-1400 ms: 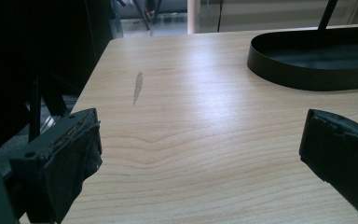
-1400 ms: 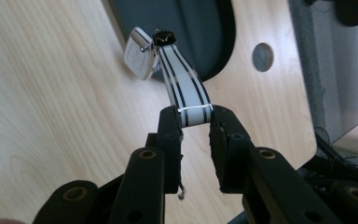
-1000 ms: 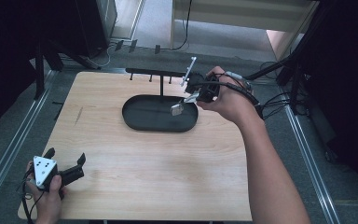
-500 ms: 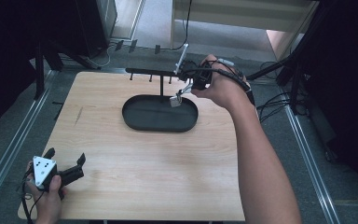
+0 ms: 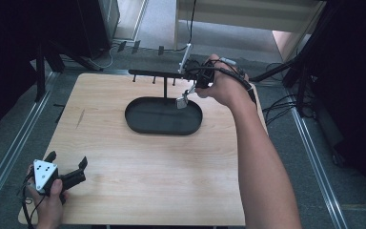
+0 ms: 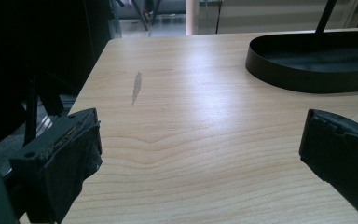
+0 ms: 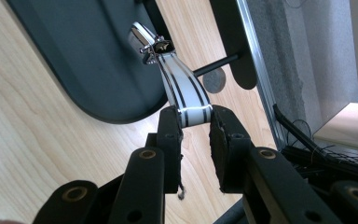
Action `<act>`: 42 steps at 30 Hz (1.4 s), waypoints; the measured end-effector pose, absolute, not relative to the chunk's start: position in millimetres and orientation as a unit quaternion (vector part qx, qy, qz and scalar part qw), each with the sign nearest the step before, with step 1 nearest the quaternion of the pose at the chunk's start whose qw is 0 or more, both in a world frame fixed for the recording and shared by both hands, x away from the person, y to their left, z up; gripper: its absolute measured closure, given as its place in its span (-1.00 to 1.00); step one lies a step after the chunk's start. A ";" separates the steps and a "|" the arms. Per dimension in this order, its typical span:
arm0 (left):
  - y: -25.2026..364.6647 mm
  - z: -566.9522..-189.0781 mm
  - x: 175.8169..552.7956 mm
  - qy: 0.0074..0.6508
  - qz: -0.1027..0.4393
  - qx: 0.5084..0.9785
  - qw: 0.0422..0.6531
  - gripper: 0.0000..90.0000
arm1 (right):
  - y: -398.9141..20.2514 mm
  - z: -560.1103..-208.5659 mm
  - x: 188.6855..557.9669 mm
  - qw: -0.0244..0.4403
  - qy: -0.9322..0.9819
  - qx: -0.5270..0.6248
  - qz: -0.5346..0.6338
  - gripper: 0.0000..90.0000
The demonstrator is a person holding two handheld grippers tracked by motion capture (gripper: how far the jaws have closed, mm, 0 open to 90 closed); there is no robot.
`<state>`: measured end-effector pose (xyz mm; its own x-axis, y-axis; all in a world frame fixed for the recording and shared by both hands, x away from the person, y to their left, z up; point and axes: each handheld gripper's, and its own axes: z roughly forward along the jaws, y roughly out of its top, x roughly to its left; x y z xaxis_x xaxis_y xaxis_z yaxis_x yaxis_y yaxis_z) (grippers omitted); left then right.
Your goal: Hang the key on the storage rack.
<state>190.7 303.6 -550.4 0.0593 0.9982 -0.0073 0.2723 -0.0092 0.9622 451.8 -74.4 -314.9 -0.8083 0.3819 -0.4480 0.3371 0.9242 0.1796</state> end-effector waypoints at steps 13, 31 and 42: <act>304.3 -550.3 190.3 0.549 0.410 0.578 0.443 -1.00 | -68.8 -327.2 469.2 0.243 0.949 0.195 0.040 0.67; 303.4 -550.4 190.2 0.546 0.412 0.581 0.441 -1.00 | -75.5 -332.1 471.8 0.285 0.934 0.210 0.044 0.67; 301.9 -550.5 190.6 0.545 0.414 0.583 0.438 -1.00 | -87.4 -343.3 455.3 0.252 0.945 0.206 0.045 0.48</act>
